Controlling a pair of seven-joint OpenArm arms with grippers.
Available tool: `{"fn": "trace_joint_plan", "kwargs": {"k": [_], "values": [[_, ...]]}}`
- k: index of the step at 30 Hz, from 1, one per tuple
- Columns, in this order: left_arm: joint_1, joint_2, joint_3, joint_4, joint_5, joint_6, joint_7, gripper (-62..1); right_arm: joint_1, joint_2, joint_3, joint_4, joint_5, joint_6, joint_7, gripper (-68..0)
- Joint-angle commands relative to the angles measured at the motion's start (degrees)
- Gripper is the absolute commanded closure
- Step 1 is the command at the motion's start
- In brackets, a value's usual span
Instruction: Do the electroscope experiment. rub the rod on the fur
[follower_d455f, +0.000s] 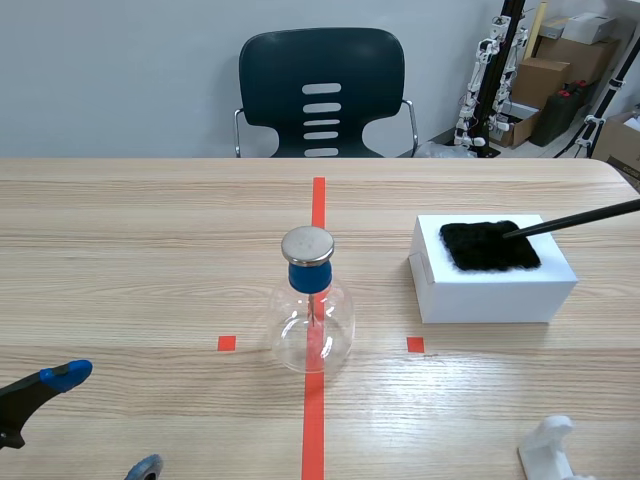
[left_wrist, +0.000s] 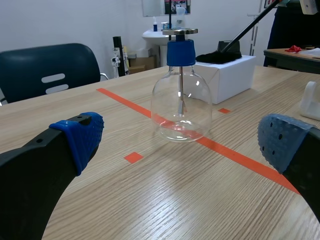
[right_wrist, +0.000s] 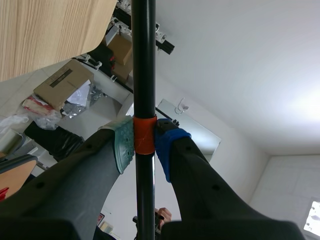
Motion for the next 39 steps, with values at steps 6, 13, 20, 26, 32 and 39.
{"fn": "trace_joint_plan", "kwargs": {"k": [6, 13, 20, 26, 32, 39], "values": [[-0.2, -0.4, -0.3, 0.8, -0.3, 0.0, -1.0, -62.3, 0.8, 0.8, 0.5, 0.7, -1.7, -0.8, 1.0, -1.3], [-0.2, -0.3, -0.3, 0.8, -0.3, 0.0, -1.0, -62.3, 4.4, -0.5, -3.8, 0.7, -2.1, -0.8, -0.4, -1.3], [-0.2, -0.4, -0.3, 0.8, -0.3, 0.0, -1.0, -62.3, 6.1, -0.2, -8.4, 0.7, -1.5, -1.3, -4.2, -1.3], [-0.2, -0.4, -0.3, 0.8, -0.3, 0.0, -1.0, -62.3, 3.3, 3.5, -8.3, -1.7, 2.6, -3.0, -5.5, -1.3], [-0.2, -0.4, -0.3, 0.8, -0.3, 0.0, -1.0, -62.3, 4.2, 2.2, -8.3, -2.6, 2.2, -4.6, -3.9, -1.3], [-0.2, -0.4, -0.3, 0.8, -0.3, 0.0, -1.0, -62.3, 5.5, 0.0, -8.8, 1.5, 1.2, -4.6, -6.0, -1.3]]}}
